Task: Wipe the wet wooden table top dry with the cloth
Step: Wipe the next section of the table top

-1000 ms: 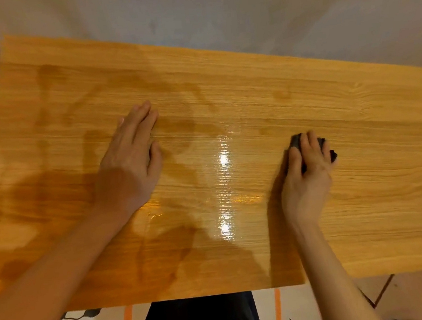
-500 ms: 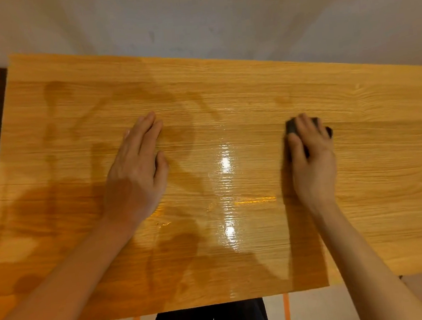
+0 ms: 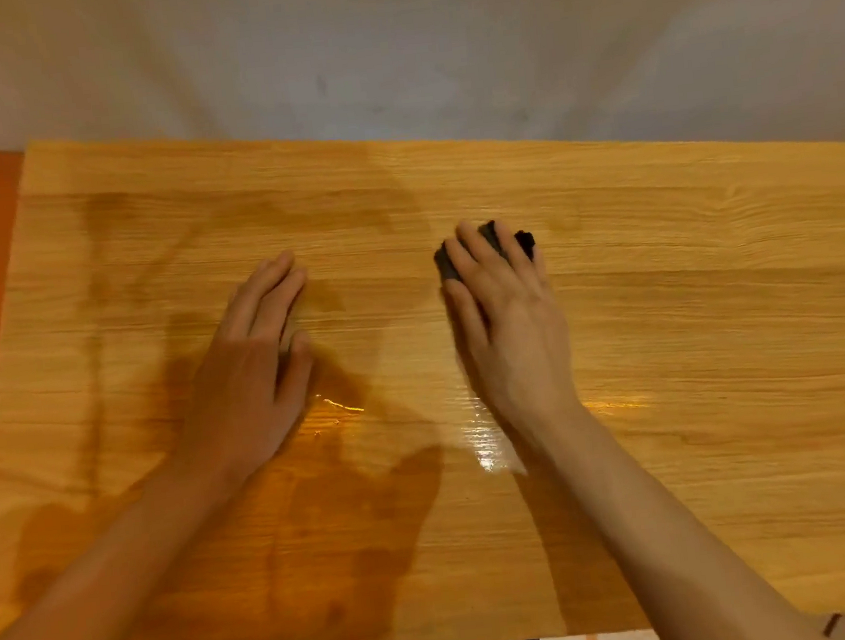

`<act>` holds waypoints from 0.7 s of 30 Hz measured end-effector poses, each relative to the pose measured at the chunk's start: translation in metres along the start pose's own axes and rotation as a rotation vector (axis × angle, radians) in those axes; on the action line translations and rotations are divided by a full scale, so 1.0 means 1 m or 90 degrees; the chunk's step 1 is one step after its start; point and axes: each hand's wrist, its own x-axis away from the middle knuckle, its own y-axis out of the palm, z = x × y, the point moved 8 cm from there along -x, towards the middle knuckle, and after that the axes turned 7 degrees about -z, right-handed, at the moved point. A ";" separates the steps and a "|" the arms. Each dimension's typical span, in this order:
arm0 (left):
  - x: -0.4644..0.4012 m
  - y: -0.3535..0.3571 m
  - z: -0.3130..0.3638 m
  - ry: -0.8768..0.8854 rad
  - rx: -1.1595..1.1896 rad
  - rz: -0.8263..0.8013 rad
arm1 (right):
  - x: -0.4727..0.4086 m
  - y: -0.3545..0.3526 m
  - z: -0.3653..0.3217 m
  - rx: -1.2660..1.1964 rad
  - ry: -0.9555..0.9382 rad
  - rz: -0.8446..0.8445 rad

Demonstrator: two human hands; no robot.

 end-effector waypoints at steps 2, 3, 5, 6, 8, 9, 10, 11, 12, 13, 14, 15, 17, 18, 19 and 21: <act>-0.001 -0.004 0.000 -0.012 0.030 -0.003 | 0.012 -0.032 0.053 0.006 0.087 0.038; -0.003 -0.006 0.000 -0.014 0.035 0.000 | 0.018 -0.044 0.075 -0.005 0.137 0.059; -0.010 -0.009 0.000 -0.018 0.038 0.008 | 0.025 -0.053 0.098 -0.042 0.226 0.104; -0.016 -0.011 0.000 -0.020 0.038 0.018 | 0.024 -0.052 0.096 -0.052 0.256 0.127; -0.030 -0.013 0.003 -0.024 0.031 0.045 | 0.010 -0.037 0.065 -0.028 0.238 0.132; -0.039 -0.013 0.005 -0.026 0.027 0.061 | -0.001 -0.024 0.041 -0.008 0.187 0.115; -0.047 -0.013 0.006 -0.028 0.020 0.079 | -0.011 -0.007 0.014 0.008 0.127 0.092; -0.055 -0.014 0.006 -0.030 0.010 0.098 | -0.018 0.008 -0.011 0.018 0.070 0.067; -0.061 -0.015 0.005 -0.033 -0.004 0.115 | -0.021 0.021 -0.030 0.028 0.018 0.042; -0.067 -0.015 0.003 -0.035 -0.021 0.129 | -0.023 0.029 -0.040 0.029 -0.027 0.016; -0.071 -0.015 0.001 -0.034 -0.039 0.138 | -0.021 0.031 -0.042 0.020 -0.062 -0.005; -0.073 -0.014 0.000 -0.027 -0.058 0.144 | -0.017 0.029 -0.034 0.007 -0.081 -0.018; -0.073 -0.012 -0.001 -0.008 -0.084 0.146 | 0.005 0.013 -0.006 -0.011 -0.072 -0.026; -0.073 -0.011 0.000 -0.005 -0.084 0.139 | 0.020 0.001 0.010 -0.016 -0.049 -0.029; -0.073 -0.011 0.001 -0.011 -0.079 0.129 | 0.036 -0.008 0.024 -0.022 -0.026 -0.038; -0.074 -0.013 0.000 -0.042 -0.066 0.112 | 0.059 -0.019 0.040 -0.014 0.007 -0.062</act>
